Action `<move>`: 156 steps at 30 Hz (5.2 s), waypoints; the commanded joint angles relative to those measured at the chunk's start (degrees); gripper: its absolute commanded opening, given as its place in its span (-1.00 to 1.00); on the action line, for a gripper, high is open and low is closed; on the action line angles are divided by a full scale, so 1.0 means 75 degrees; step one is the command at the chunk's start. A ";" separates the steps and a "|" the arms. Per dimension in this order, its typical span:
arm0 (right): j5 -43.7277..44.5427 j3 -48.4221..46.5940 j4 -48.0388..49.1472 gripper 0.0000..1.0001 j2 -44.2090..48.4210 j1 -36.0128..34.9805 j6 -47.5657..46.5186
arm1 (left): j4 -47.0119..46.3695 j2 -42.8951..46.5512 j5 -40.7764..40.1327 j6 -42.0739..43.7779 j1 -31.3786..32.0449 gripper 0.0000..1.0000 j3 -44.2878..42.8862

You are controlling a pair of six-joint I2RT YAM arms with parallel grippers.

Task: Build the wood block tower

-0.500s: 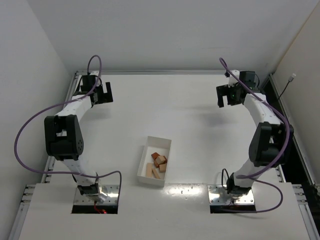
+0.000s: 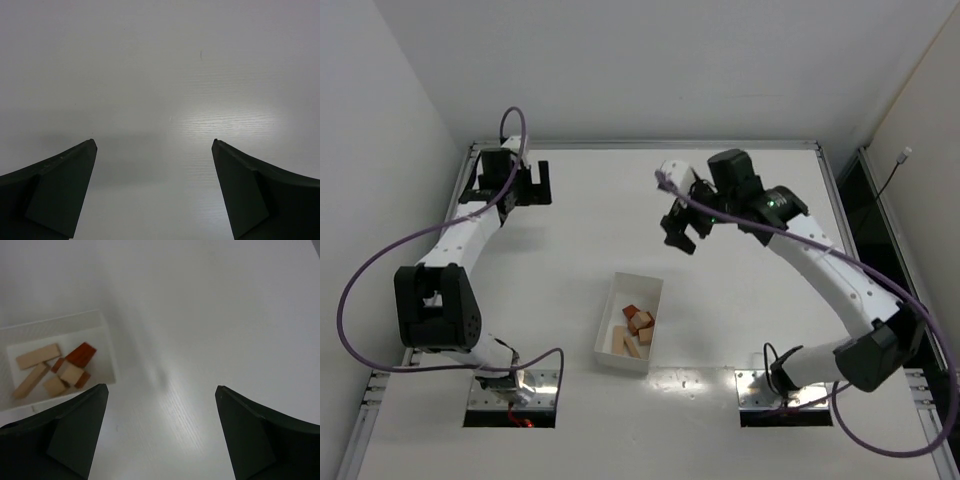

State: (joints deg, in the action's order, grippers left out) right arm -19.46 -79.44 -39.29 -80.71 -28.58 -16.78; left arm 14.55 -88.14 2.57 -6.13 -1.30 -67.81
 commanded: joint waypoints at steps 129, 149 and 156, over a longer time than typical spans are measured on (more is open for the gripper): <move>-0.6802 -0.2888 -0.2054 -1.00 -0.3736 -0.1240 -0.2124 | 0.0393 -0.1326 0.2352 -0.0530 -0.1549 1.00 -0.0744; -0.7144 -0.0225 1.1881 -1.00 -0.5433 0.0481 1.1902 | 0.1670 -0.0940 0.2517 0.0314 -0.1772 1.00 -0.1177; -0.6756 0.0559 1.1449 -1.00 -0.5880 0.1161 1.2817 | 0.1986 -0.1010 0.2353 0.0664 -0.1772 1.00 -0.1330</move>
State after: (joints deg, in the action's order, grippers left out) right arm -70.19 -76.88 41.39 -125.60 -20.01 71.92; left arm 28.29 -98.15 19.94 -3.42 -13.93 -75.70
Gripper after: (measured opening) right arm 0.008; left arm 1.000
